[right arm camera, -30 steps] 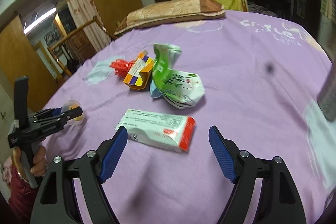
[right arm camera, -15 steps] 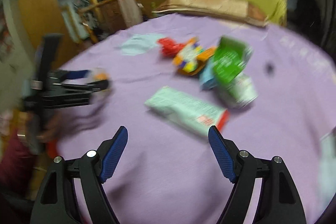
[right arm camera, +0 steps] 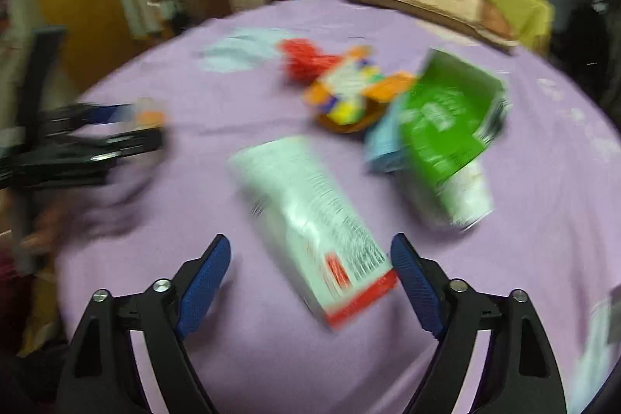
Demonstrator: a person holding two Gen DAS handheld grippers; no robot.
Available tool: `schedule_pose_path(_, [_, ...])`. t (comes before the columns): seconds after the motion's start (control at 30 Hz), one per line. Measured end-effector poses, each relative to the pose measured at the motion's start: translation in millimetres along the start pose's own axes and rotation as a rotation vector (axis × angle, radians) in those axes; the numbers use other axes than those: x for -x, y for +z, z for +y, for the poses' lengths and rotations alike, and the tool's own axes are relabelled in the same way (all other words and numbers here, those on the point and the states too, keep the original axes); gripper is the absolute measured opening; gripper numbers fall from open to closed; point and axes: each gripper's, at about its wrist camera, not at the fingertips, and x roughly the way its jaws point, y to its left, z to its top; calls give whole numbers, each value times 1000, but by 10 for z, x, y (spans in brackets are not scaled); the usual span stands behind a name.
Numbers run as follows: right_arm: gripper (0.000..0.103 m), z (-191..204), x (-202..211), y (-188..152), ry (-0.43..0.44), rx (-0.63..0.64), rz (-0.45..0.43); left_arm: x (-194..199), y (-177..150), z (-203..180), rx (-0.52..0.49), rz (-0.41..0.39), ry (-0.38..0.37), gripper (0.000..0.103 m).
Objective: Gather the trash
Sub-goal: 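Hold the clear cup with left while right grasps the white BETALOC box, then carry the clear cup and white box to the wastebasket with both tools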
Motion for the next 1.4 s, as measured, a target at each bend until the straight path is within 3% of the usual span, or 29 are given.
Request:
schedule_pose_path(0.07, [79, 89, 110, -61, 56, 14, -25, -6, 0, -11, -2, 1, 1, 83])
schedule_pose_path(0.27, [80, 193, -1, -38, -105, 58, -45, -3, -5, -83, -34, -2, 36, 83])
schedule_pose_path(0.37, [80, 143, -80, 8, -96, 7, -30, -11, 1, -104, -37, 2, 23, 83])
schedule_pose_path(0.43, [80, 102, -106, 7, -81, -24, -32, -1, -5, -124, -41, -4, 11, 77])
schedule_pose_path(0.47, [80, 96, -112, 18, -72, -35, -36, 3, -10, -131, -45, -7, 5, 68])
schedule_pose_path(0.57, [58, 122, -180, 30, -64, -34, -13, -17, -24, -179, -60, 5, -13, 48])
schedule_pose_path(0.6, [47, 131, -213, 36, -62, -34, -3, -25, -29, -199, -66, 10, -17, 43])
schedule_pose_path(0.67, [44, 130, -220, 27, -62, -43, 3, -19, -35, -225, -71, 8, -15, 38])
schedule_pose_path(0.8, [44, 119, -38, 2, -98, -54, -69, 33, -53, -263, -73, -3, 1, 34])
schedule_pose_path(1.07, [44, 8, 373, -38, -46, -144, -192, 422, 25, -277, -61, -59, -17, 31])
schedule_pose_path(1.4, [44, -21, 746, -261, -30, -197, -265, 809, 9, -221, -28, -116, 1, 31])
